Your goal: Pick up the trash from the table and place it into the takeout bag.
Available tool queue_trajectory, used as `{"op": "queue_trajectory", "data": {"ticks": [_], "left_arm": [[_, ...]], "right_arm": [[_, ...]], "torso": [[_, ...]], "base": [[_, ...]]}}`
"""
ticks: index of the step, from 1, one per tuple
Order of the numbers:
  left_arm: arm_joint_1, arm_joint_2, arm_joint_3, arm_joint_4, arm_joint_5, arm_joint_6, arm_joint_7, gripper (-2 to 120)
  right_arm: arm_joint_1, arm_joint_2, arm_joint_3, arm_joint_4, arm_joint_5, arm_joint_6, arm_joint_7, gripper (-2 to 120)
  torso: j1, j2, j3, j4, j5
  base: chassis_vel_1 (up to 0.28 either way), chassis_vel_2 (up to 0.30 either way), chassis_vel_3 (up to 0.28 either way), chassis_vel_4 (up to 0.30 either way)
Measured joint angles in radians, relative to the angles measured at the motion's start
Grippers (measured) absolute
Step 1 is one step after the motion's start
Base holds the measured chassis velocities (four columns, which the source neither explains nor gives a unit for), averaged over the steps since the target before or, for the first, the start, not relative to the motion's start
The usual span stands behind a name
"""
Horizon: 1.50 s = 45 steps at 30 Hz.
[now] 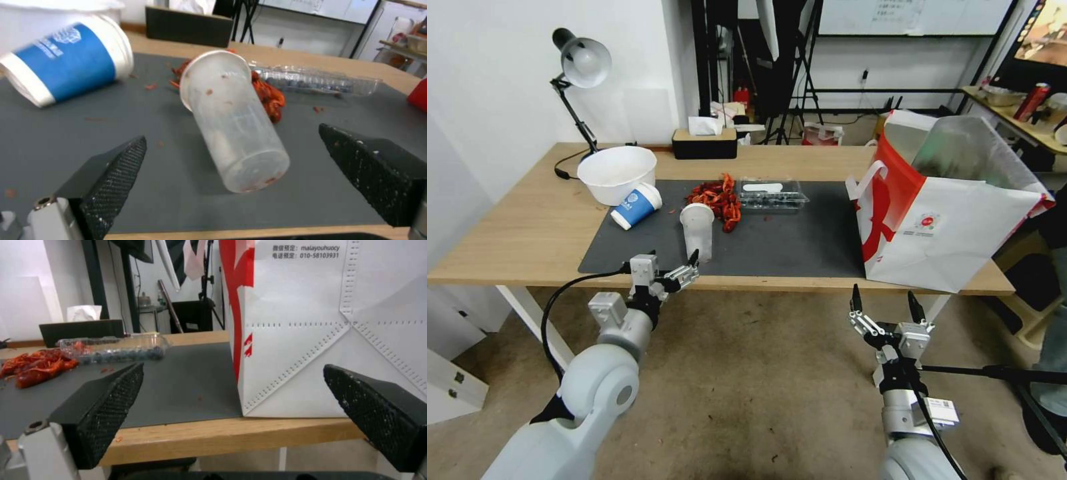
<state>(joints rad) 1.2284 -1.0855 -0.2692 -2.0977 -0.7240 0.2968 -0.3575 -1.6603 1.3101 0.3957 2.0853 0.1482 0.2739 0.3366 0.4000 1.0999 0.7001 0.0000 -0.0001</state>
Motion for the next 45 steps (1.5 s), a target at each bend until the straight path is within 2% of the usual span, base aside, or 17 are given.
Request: {"op": "queue_trajectory", "data": {"ticks": [15, 21, 36, 39, 40, 42, 45], "left_arm": [[-0.139, -0.025, 0.08, 0.09, -0.024, 0.017, -0.006, 96], [-0.189, -0.047, 0.127, 0.138, 0.011, 0.049, -0.035, 92], [-0.225, -0.068, 0.16, 0.167, 0.033, 0.148, -0.115, 78], [-0.228, -0.069, 0.162, 0.172, 0.032, 0.159, -0.126, 72], [-0.228, -0.068, 0.162, 0.172, 0.032, 0.164, -0.129, 63], [-0.227, -0.067, 0.161, 0.173, 0.032, 0.164, -0.129, 54], [-0.225, -0.064, 0.158, 0.172, 0.033, 0.164, -0.129, 52]], "right_arm": [[0.001, 0.009, 0.003, -0.006, -0.005, -0.004, 0.003, 100], [0.0, 0.012, 0.007, -0.009, -0.007, -0.004, 0.003, 100], [0.0, 0.018, 0.009, -0.015, -0.011, 0.0, 0.005, 100], [0.0, 0.019, 0.01, -0.018, -0.014, 0.004, 0.006, 100], [-0.001, 0.02, 0.01, -0.019, -0.015, 0.005, 0.006, 100], [-0.002, 0.022, 0.01, -0.019, -0.017, 0.006, 0.006, 100], [-0.003, 0.024, 0.01, -0.019, -0.02, 0.007, 0.007, 100]], "torso": [[0.0, 0.0, 0.0, 0.0001, 0.0001], [0.0, 0.0, 0.0, 0.0, 0.0001], [0.0, 0.0, 0.0, 0.0, 0.0001], [0.0, 0.0, 0.0, 0.0001, 0.0001], [0.0, 0.0, 0.0, 0.0, 0.0001], [0.0, 0.0, 0.0, 0.0, 0.0001], [0.0, 0.0, 0.0, 0.0, 0.0001]], "base": [[0.0, 0.0, 0.0, 0.0], [0.0, 0.0, 0.0, 0.0], [0.0, 0.0, 0.0, 0.0], [0.0, 0.0, 0.0, 0.0], [0.0, 0.0, 0.0, 0.0], [0.0, 0.0, 0.0, 0.0], [0.0, 0.0, 0.0, 0.0]]}}
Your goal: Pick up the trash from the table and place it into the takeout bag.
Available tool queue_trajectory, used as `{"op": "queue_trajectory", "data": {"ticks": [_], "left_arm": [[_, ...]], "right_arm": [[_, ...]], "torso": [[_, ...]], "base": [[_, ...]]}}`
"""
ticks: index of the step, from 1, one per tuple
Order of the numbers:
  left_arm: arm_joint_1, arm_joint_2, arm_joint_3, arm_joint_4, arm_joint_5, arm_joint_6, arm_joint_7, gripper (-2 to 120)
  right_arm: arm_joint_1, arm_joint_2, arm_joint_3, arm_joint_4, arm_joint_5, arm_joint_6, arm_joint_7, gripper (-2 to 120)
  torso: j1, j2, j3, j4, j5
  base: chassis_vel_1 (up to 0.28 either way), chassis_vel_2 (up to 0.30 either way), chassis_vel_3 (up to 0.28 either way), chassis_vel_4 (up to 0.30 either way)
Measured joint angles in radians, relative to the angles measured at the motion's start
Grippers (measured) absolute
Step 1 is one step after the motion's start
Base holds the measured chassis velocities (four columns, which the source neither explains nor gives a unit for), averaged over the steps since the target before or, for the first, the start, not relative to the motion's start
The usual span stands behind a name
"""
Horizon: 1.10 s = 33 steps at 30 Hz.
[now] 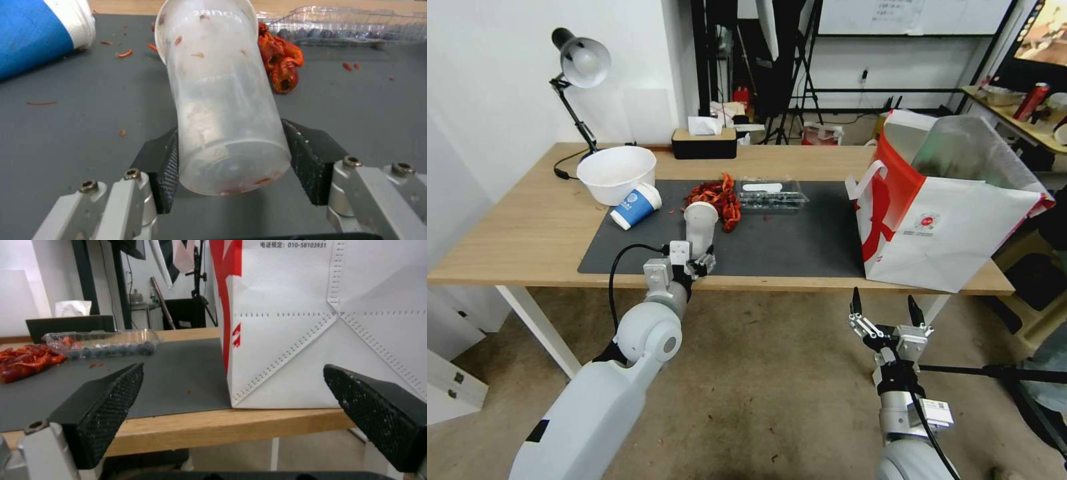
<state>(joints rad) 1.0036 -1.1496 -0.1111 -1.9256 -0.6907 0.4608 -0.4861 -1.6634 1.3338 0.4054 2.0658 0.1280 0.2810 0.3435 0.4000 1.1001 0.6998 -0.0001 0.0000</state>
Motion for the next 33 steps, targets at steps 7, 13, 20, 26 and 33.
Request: {"op": "queue_trajectory", "data": {"ticks": [7, 13, 20, 26, 33], "left_arm": [[0.011, 0.014, -0.013, -0.001, 0.057, -0.058, 0.065, 52], [-0.016, 0.057, -0.021, 0.02, 0.102, -0.299, 0.32, 52], [-0.128, 0.131, 0.056, 0.075, 0.058, -0.463, 0.496, 52], [-0.337, 0.174, 0.187, 0.123, -0.079, -0.513, 0.584, 52], [-0.576, 0.164, 0.33, 0.196, -0.168, -0.518, 0.615, 52]], "right_arm": [[-0.001, 0.003, -0.001, 0.0, -0.003, 0.001, 0.001, 100], [-0.001, 0.009, -0.003, -0.003, -0.007, 0.003, 0.001, 100], [-0.001, 0.013, -0.003, -0.008, -0.012, 0.006, 0.001, 100], [0.002, 0.009, 0.004, -0.008, -0.013, 0.006, 0.004, 100], [0.009, -0.001, 0.014, -0.006, -0.011, 0.002, 0.008, 100]], "torso": [[0.0, 0.0, 0.0, 0.0002, -0.0004], [0.0, 0.0, 0.0, 0.0001, -0.0001], [0.0, 0.0, 0.0, 0.0002, -0.0002], [0.0, 0.0, 0.0, -0.0001, 0.0], [0.0, 0.0, 0.0, 0.0002, -0.0003]], "base": [[0.0, 0.0, 0.0, 0.0], [0.0, 0.0, 0.0, 0.0], [0.0, 0.0, 0.0, 0.0], [0.0, 0.0, 0.0, 0.0], [0.0, 0.0, 0.0, 0.0]]}}
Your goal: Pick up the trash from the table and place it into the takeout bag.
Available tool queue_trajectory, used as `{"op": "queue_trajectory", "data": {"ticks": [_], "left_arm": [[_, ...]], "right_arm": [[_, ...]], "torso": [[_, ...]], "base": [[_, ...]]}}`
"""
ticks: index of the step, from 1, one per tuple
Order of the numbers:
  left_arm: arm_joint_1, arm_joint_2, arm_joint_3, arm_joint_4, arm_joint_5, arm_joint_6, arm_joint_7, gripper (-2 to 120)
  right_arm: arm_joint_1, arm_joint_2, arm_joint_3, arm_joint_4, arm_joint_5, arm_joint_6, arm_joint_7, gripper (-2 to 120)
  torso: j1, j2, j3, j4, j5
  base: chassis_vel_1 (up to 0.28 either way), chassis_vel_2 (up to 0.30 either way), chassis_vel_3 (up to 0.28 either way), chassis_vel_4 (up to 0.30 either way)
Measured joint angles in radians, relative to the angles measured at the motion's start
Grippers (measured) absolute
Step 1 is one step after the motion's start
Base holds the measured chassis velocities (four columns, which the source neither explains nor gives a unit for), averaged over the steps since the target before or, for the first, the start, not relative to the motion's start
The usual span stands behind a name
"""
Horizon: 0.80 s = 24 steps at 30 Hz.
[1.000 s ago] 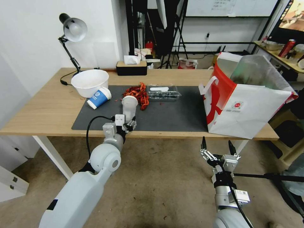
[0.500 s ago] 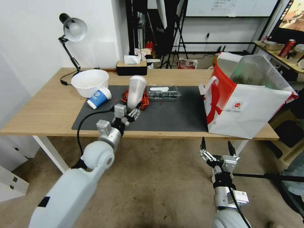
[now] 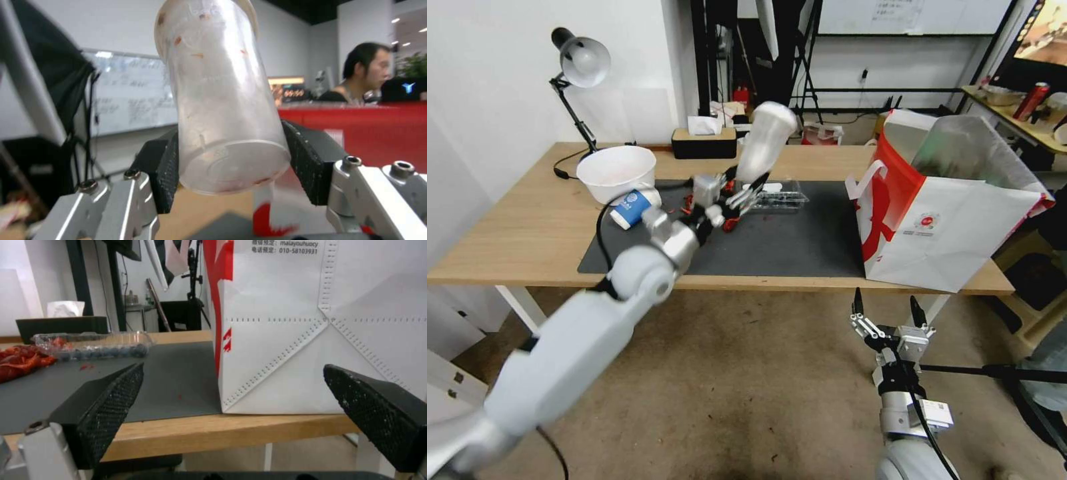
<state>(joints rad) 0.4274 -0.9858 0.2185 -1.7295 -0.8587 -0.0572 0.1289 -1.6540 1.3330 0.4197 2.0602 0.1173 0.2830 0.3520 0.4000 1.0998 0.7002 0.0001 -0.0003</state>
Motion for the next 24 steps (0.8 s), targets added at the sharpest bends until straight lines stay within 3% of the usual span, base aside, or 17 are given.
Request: {"op": "queue_trajectory", "data": {"ticks": [2, 3, 6, 9, 24], "left_arm": [[-0.117, -0.032, 0.084, 0.038, -0.036, 0.003, -0.001, 52], [-0.117, -0.032, 0.084, 0.038, -0.036, 0.003, -0.001, 52], [-0.273, -0.102, 0.224, 0.087, -0.086, 0.011, -0.012, 52], [-0.355, -0.156, 0.295, 0.125, -0.11, 0.012, -0.018, 52], [-0.571, -0.352, 0.495, 0.305, -0.176, 0.026, -0.028, 52]], "right_arm": [[0.005, -0.002, 0.002, 0.0, 0.001, -0.002, 0.002, 100], [0.005, -0.002, 0.002, 0.0, 0.001, -0.002, 0.002, 100], [0.007, 0.001, 0.008, 0.002, 0.003, -0.004, 0.004, 100], [0.006, 0.006, 0.009, 0.002, 0.003, -0.004, 0.005, 100], [0.008, 0.016, 0.012, -0.011, 0.005, 0.007, 0.006, 100]], "torso": [[0.0, 0.0, 0.0, -0.0001, 0.0004], [0.0, 0.0, 0.0, -0.0001, 0.0004], [0.0, 0.0, 0.0, -0.0003, 0.0007], [0.0, 0.0, 0.0, -0.0005, 0.0007], [0.0, 0.0, 0.0, -0.0001, 0.0005]], "base": [[0.0, 0.0, 0.0, 0.0], [0.0, 0.0, 0.0, 0.0], [0.0, 0.0, 0.0, 0.0], [0.0, 0.0, 0.0, 0.0], [0.0, 0.0, 0.0, 0.0]]}}
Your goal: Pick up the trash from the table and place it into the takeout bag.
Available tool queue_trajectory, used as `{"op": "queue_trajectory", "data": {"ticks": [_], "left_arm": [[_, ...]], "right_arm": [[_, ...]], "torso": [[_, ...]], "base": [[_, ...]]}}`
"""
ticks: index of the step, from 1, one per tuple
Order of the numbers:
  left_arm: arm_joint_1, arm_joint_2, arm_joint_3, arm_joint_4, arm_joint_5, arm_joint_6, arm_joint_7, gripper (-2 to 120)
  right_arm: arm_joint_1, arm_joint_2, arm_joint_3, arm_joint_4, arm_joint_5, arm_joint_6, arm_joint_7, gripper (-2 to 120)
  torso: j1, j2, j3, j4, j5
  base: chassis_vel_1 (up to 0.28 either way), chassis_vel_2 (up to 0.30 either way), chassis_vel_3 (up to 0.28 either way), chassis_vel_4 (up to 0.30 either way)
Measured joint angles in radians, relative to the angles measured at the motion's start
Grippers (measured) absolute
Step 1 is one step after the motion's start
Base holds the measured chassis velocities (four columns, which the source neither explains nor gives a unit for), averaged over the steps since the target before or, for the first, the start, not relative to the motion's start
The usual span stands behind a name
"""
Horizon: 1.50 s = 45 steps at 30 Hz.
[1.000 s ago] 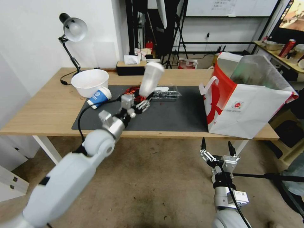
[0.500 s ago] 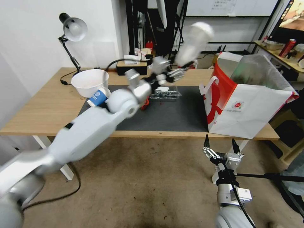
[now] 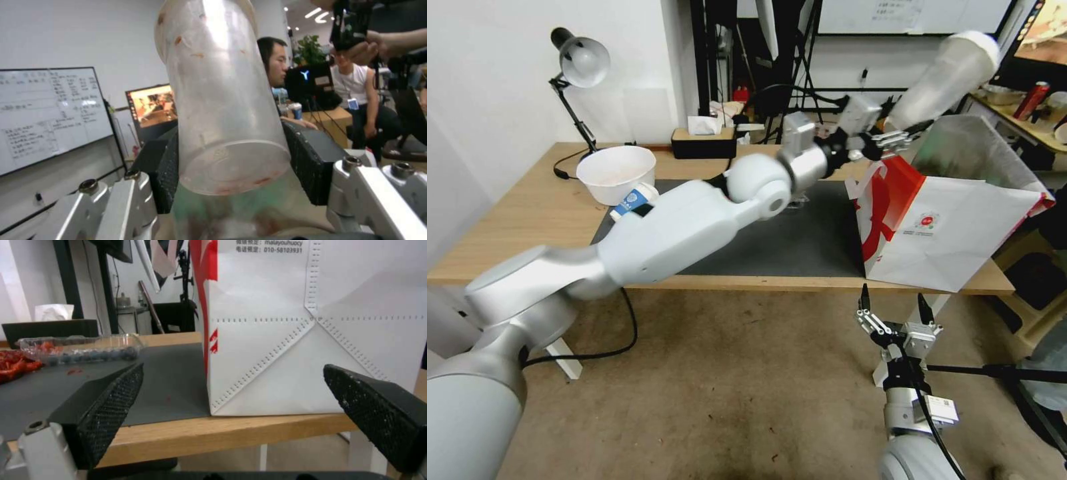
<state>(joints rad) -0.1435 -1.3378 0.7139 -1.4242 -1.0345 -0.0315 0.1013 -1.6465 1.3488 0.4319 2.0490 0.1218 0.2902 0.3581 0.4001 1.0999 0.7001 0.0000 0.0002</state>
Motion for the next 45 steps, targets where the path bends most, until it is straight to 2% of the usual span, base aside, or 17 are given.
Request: {"op": "queue_trajectory", "data": {"ticks": [6, 12, 14, 17, 19, 20, 22, 23, 25, 29, 32, 36, 45], "left_arm": [[-0.043, -0.072, 0.062, 0.079, 0.001, 0.005, -0.001, 52], [-0.049, -0.101, 0.074, 0.103, 0.009, 0.014, -0.012, 53], [-0.049, -0.104, 0.074, 0.106, 0.012, 0.021, -0.021, 61], [-0.049, -0.105, 0.074, 0.106, 0.013, 0.022, -0.025, 66], [-0.049, -0.104, 0.074, 0.107, 0.015, 0.025, -0.032, 79], [-0.049, -0.104, 0.074, 0.107, 0.015, 0.025, -0.032, 79], [-0.049, -0.101, 0.067, 0.099, 0.017, 0.032, -0.066, 91], [-0.049, -0.101, 0.067, 0.099, 0.017, 0.032, -0.066, 91], [-0.039, -0.088, 0.032, 0.077, 0.007, 0.04, -0.098, 99], [-0.024, -0.065, -0.006, 0.048, -0.01, 0.05, -0.125, 100], [0.006, -0.024, -0.051, 0.004, -0.018, 0.061, -0.159, 100], [0.034, 0.003, -0.083, -0.016, -0.019, 0.063, -0.172, 100], [0.208, 0.134, -0.2, -0.103, -0.017, 0.052, -0.195, 100]], "right_arm": [[0.001, -0.002, 0.003, -0.002, 0.001, 0.003, 0.001, 100], [-0.003, 0.0, 0.006, -0.002, 0.002, 0.007, 0.001, 100], [-0.006, 0.001, 0.008, -0.002, 0.003, 0.008, 0.002, 100], [-0.006, 0.001, 0.008, -0.002, 0.003, 0.009, 0.002, 100], [-0.006, 0.001, 0.009, -0.002, 0.003, 0.011, 0.002, 100], [-0.006, 0.001, 0.009, -0.002, 0.003, 0.011, 0.002, 100], [-0.006, 0.003, 0.009, -0.002, 0.003, 0.012, 0.002, 100], [-0.006, 0.003, 0.009, -0.002, 0.003, 0.012, 0.002, 100], [-0.006, 0.005, 0.008, -0.002, 0.003, 0.012, 0.002, 100], [-0.007, 0.006, 0.008, -0.001, 0.002, 0.012, 0.002, 100], [-0.006, 0.007, 0.008, 0.0, 0.001, 0.012, 0.003, 100], [-0.006, 0.007, 0.008, 0.003, 0.001, 0.011, 0.004, 100], [-0.012, 0.008, 0.007, 0.014, -0.004, 0.004, 0.005, 100]], "torso": [[0.0, 0.0, 0.0, 0.0, -0.0001], [0.0, 0.0, 0.0, -0.0001, -0.0001], [0.0, 0.0, 0.0, 0.0, -0.0001], [0.0, 0.0, 0.0, 0.0, -0.0001], [0.0, 0.0, 0.0, 0.0, -0.0002], [0.0, 0.0, 0.0, 0.0, -0.0002], [0.0, 0.0, 0.0, 0.0, -0.0002], [0.0, 0.0, 0.0, 0.0, -0.0002], [0.0, 0.0, 0.0, -0.0001, -0.0002], [0.0, 0.0, 0.0, 0.0, -0.0003], [0.0, 0.0, 0.0, -0.0001, -0.0004], [0.0, 0.0, 0.0, 0.0, -0.0004], [0.0, 0.0, 0.0, -0.0001, -0.0006]], "base": [[0.0, 0.0, 0.0, 0.0], [0.0, 0.0, 0.0, 0.0], [0.0, 0.0, 0.0, 0.0], [0.0, 0.0, 0.0, 0.0], [0.0, 0.0, 0.0, 0.0], [0.0, 0.0, 0.0, 0.0], [0.0, 0.0, 0.0, 0.0], [0.0, 0.0, 0.0, 0.0], [0.0, 0.0, 0.0, 0.0], [0.0, 0.0, 0.0, 0.0], [0.0, 0.0, 0.0, 0.0], [0.0, 0.0, 0.0, 0.0], [0.0, 0.0, 0.0, 0.0]]}}
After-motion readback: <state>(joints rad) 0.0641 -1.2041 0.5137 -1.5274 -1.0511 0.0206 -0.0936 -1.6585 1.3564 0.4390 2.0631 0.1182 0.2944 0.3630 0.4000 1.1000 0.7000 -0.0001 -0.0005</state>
